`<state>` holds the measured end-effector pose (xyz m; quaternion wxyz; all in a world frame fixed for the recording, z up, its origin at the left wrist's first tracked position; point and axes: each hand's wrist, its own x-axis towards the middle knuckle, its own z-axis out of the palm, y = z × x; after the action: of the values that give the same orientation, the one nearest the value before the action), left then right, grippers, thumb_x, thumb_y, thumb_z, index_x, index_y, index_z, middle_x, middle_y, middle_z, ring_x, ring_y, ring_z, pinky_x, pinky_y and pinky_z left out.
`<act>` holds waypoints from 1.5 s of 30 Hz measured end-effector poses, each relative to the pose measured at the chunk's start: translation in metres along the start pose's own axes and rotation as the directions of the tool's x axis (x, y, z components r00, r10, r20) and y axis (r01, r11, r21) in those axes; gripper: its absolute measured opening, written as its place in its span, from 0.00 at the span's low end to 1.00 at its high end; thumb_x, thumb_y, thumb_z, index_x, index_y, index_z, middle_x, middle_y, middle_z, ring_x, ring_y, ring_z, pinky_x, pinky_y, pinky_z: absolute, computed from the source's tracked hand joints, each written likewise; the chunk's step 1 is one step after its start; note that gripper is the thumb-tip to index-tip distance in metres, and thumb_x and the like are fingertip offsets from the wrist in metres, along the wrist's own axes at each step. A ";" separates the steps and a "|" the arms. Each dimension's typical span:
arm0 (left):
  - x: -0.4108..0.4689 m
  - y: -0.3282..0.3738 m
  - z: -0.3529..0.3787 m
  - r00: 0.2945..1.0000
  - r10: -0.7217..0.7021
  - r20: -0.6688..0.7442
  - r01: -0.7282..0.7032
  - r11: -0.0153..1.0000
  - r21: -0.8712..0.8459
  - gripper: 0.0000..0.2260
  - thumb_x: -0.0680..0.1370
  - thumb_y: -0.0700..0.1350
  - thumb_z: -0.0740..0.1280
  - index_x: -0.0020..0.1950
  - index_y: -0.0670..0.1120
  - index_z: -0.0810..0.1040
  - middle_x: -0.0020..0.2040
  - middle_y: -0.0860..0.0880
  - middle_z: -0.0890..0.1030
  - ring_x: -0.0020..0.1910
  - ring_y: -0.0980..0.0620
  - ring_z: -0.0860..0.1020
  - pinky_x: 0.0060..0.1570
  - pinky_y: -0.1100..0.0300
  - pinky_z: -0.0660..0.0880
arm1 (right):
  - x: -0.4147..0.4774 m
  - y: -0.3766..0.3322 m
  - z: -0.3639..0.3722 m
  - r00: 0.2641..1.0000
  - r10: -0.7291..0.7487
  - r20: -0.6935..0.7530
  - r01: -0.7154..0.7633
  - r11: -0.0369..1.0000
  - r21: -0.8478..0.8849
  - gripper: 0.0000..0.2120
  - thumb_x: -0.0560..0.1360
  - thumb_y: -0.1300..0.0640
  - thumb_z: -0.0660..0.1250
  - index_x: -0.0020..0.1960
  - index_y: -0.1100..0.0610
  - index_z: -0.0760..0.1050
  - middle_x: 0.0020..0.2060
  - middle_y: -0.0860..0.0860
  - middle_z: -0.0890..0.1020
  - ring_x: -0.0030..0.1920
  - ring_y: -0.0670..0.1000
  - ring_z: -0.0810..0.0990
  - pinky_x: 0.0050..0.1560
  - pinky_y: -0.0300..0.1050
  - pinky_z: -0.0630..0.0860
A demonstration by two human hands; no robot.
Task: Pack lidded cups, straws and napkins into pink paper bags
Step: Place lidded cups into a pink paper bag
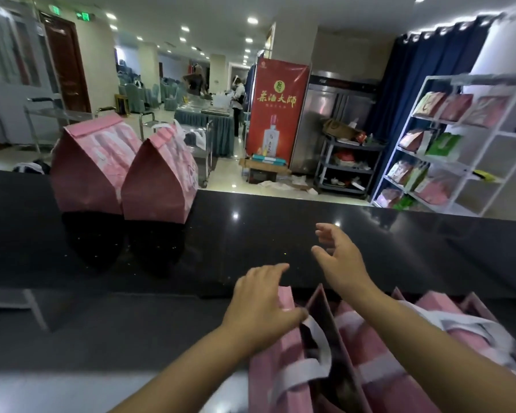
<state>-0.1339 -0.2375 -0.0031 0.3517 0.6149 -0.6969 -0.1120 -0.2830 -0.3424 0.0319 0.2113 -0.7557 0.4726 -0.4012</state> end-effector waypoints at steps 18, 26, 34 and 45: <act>-0.029 0.054 0.023 0.991 -0.126 0.040 0.047 0.619 0.784 0.21 0.75 0.62 0.55 0.47 0.47 0.78 0.49 0.48 0.82 0.61 0.49 0.72 0.72 0.47 0.42 | -0.102 0.033 -0.052 0.882 -0.139 0.449 0.413 0.688 -0.597 0.18 0.75 0.41 0.58 0.39 0.53 0.76 0.37 0.50 0.82 0.41 0.54 0.77 0.46 0.48 0.63; -0.051 0.074 0.017 0.963 -0.264 -0.052 0.225 0.684 0.694 0.11 0.77 0.50 0.57 0.41 0.48 0.75 0.42 0.48 0.80 0.50 0.49 0.74 0.71 0.53 0.49 | -0.120 0.028 -0.053 0.898 -0.141 0.417 0.391 0.694 -0.605 0.13 0.75 0.49 0.58 0.35 0.54 0.69 0.39 0.54 0.81 0.41 0.56 0.77 0.41 0.46 0.59; -0.129 0.089 -0.004 0.968 -0.182 -0.171 0.247 0.800 0.547 0.12 0.80 0.50 0.55 0.40 0.49 0.73 0.36 0.51 0.76 0.40 0.51 0.75 0.69 0.51 0.57 | -0.180 -0.002 -0.064 0.914 -0.243 0.326 0.399 0.685 -0.610 0.14 0.75 0.49 0.60 0.33 0.54 0.68 0.32 0.51 0.75 0.37 0.54 0.76 0.41 0.46 0.62; -0.237 0.149 -0.014 0.984 -0.030 -0.177 0.090 0.937 0.338 0.16 0.78 0.46 0.60 0.29 0.51 0.68 0.26 0.53 0.69 0.28 0.59 0.68 0.50 0.54 0.67 | -0.307 -0.031 -0.112 0.969 -0.136 0.205 0.223 0.838 -0.498 0.16 0.74 0.50 0.65 0.30 0.56 0.73 0.28 0.54 0.78 0.32 0.56 0.75 0.40 0.46 0.64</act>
<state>-0.2418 0.0205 0.0117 0.2929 0.6952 -0.6543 0.0532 -0.4273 -0.0497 -0.0059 -0.0004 -0.8555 0.4710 -0.2150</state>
